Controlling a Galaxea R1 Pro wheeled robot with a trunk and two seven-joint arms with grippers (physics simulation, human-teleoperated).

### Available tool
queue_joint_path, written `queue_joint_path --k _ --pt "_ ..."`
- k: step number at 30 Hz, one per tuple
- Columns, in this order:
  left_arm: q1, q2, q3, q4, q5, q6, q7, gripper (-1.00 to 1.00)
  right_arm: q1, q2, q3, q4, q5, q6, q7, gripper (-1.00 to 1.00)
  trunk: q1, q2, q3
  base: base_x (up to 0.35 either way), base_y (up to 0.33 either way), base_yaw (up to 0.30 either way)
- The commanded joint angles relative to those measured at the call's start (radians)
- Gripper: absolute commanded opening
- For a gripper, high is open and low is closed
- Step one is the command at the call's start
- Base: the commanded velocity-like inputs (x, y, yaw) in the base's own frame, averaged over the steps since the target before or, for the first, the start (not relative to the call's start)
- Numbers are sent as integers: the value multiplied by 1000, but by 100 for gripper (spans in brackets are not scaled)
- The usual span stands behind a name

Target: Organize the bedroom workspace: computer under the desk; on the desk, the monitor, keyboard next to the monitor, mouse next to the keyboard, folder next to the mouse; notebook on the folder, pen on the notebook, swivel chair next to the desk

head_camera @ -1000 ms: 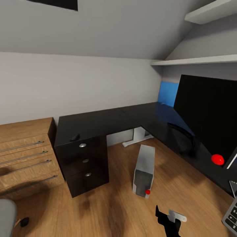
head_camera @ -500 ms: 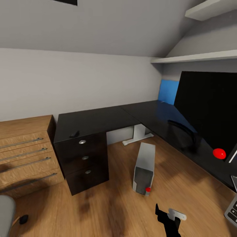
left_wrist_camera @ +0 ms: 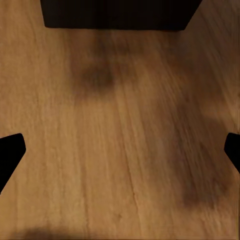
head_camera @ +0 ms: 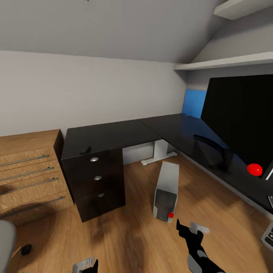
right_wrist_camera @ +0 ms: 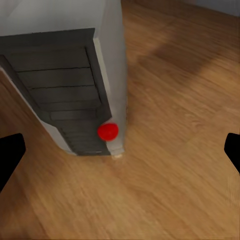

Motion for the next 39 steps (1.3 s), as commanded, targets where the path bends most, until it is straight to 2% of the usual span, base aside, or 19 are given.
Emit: queue_joint_path --k 1,4,8,17,21,32,35,39 --pt "0 -1 6 -12 2 8 -5 100 -4 0 -2 -3 9 1 -3 100 4 -8 -4 0 0 0" --pt "0 -8 4 -55 0 63 -2 100 -29 -8 -2 -13 35 9 -7 100 15 -29 -14 0 0 0" --pt "0 -18 3 -121 -2 138 -2 100 -69 -17 -2 -18 48 23 -9 100 31 -57 -26 0 0 0" --pt "0 -24 1 -184 -3 214 -5 100 -101 -34 -2 -25 55 61 -9 100 65 -120 -54 0 0 0" --pt "0 -25 0 -261 -3 262 -4 100 -122 -39 -2 -28 56 68 -9 100 80 -148 -67 0 0 0" --pt "0 -25 -1 -483 -4 502 -2 100 -153 -42 -2 -32 55 106 -10 100 123 -225 -101 0 0 0" --pt "0 -24 -1 -527 -4 538 -2 100 -155 -41 -3 -36 54 116 -10 100 134 -246 -111 0 0 0" --pt "1 -24 0 -535 -2 552 -1 100 -155 -41 -3 -36 54 120 -9 100 149 -274 -123 0 0 0"
